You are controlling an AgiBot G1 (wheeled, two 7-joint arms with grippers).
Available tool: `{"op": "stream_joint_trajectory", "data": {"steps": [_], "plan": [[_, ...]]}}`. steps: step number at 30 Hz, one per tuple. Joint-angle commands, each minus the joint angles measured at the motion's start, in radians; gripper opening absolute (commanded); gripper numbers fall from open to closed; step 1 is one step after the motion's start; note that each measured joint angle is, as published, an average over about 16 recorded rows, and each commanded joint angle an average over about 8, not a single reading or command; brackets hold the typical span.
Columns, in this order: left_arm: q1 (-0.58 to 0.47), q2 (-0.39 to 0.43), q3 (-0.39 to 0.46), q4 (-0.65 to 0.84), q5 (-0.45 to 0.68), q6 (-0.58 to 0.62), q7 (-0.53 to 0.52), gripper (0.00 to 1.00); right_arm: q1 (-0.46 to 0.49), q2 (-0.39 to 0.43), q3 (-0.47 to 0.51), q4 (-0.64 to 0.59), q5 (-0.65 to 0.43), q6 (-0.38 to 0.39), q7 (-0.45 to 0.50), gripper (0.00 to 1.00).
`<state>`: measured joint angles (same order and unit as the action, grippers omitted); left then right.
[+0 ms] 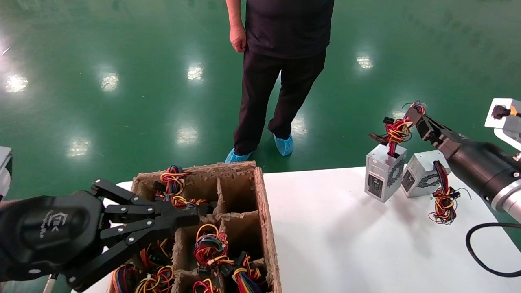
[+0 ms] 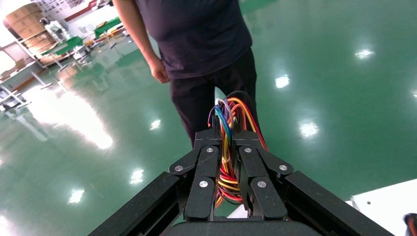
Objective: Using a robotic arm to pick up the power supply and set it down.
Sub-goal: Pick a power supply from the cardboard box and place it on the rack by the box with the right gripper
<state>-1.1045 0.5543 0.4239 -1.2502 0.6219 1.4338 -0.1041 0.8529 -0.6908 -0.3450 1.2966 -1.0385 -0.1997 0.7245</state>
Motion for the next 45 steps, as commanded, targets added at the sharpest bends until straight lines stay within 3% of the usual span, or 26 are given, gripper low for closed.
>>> {"op": "stream_joint_trajectory", "data": {"steps": [1,22,45], "plan": [[0.000,0.000,0.000,0.000,0.000,0.000,0.000,0.00,-0.008,0.000,-0.012,-0.001,-0.002,0.023,0.016,0.00],[0.000,0.000,0.000,0.000,0.000,0.000,0.000,0.00,-0.028,0.038,-0.176,-0.006,0.039,0.237,0.130,0.00],[0.000,0.000,0.000,0.000,0.000,0.000,0.000,0.00,0.031,0.029,-0.298,-0.013,0.150,0.412,0.122,0.00]]}}
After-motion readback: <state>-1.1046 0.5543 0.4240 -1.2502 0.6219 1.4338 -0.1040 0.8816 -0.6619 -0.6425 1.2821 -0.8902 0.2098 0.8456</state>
